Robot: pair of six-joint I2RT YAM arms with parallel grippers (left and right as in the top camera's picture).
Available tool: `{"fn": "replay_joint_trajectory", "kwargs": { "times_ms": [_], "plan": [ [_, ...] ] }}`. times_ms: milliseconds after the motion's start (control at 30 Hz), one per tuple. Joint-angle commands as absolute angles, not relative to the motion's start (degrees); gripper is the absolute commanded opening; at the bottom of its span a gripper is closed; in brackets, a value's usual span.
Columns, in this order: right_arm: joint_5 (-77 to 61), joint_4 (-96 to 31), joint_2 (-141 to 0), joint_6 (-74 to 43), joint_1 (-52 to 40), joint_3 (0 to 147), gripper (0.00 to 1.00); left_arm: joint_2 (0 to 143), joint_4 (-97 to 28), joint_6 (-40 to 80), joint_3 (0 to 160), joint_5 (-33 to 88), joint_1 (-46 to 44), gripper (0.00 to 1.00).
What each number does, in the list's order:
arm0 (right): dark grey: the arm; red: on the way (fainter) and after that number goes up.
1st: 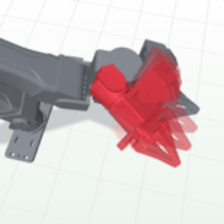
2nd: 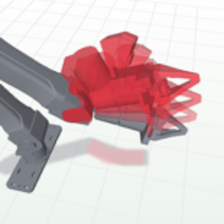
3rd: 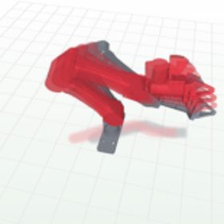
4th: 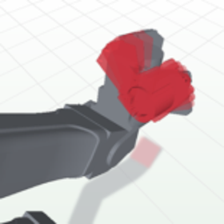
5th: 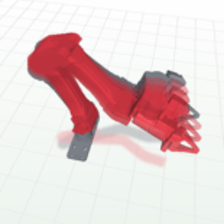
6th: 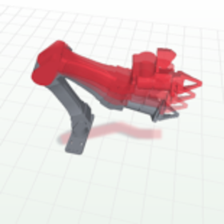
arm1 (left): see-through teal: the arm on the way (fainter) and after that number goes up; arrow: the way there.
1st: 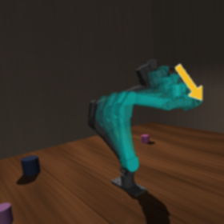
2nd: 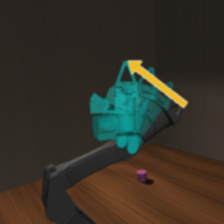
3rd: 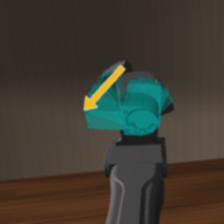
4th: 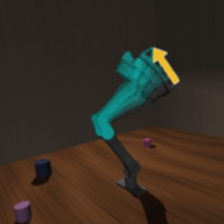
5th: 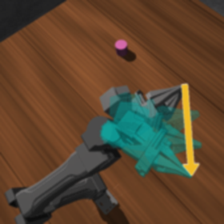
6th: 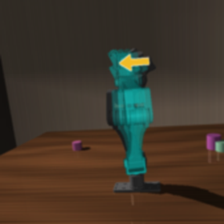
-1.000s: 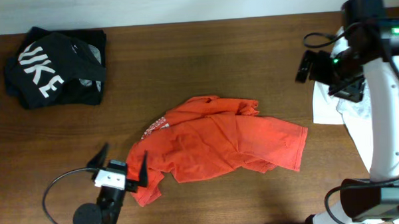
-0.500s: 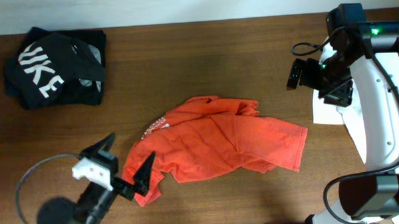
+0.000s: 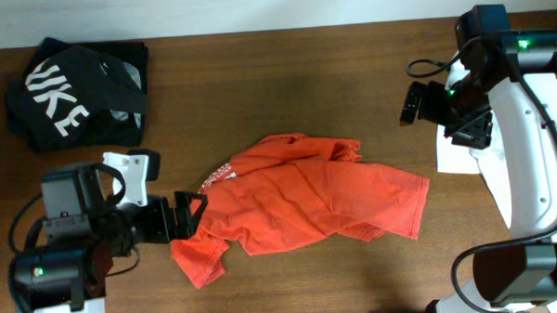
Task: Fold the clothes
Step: 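Grasp the red t-shirt's lower left corner with the left gripper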
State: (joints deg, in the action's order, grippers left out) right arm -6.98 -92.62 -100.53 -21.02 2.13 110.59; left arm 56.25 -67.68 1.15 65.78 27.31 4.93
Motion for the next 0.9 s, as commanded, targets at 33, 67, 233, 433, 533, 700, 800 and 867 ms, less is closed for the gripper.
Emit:
{"fn": "replay_joint_trajectory", "kwargs": {
  "times_ms": [33,67,233,433,533,700,800,867],
  "plan": [
    [-7.0,-92.6,-100.7,-21.5,1.9,110.7,0.99,63.1,-77.3,14.0,66.3,9.2,-2.2,0.99],
    [-7.0,-92.6,-100.7,-21.5,1.9,110.7,0.99,65.5,-79.8,16.2,66.3,4.9,-4.2,0.99],
    [-7.0,-92.5,-100.7,-21.5,1.9,110.7,0.99,67.9,-86.3,28.7,64.9,-2.6,-7.1,0.99],
    [-7.0,-92.6,-100.7,-21.5,1.9,110.7,0.99,67.8,-73.4,28.7,48.6,8.1,-7.1,0.99],
    [-7.0,-92.6,-100.7,-21.5,1.9,110.7,0.99,67.8,-65.5,31.5,39.4,8.1,-7.1,0.99],
    [-7.0,-92.6,-100.7,-21.5,1.9,110.7,0.99,69.4,-59.9,32.0,36.5,7.6,-7.1,0.91],
    [-7.0,-92.6,-100.7,-21.5,1.9,110.7,0.99,73.9,-57.2,31.9,36.5,7.5,-7.1,0.84],
    [-7.0,-92.5,-100.7,-21.5,1.9,110.7,0.99,76.7,-56.7,31.9,36.5,6.3,-7.1,0.81]
  ]
}}
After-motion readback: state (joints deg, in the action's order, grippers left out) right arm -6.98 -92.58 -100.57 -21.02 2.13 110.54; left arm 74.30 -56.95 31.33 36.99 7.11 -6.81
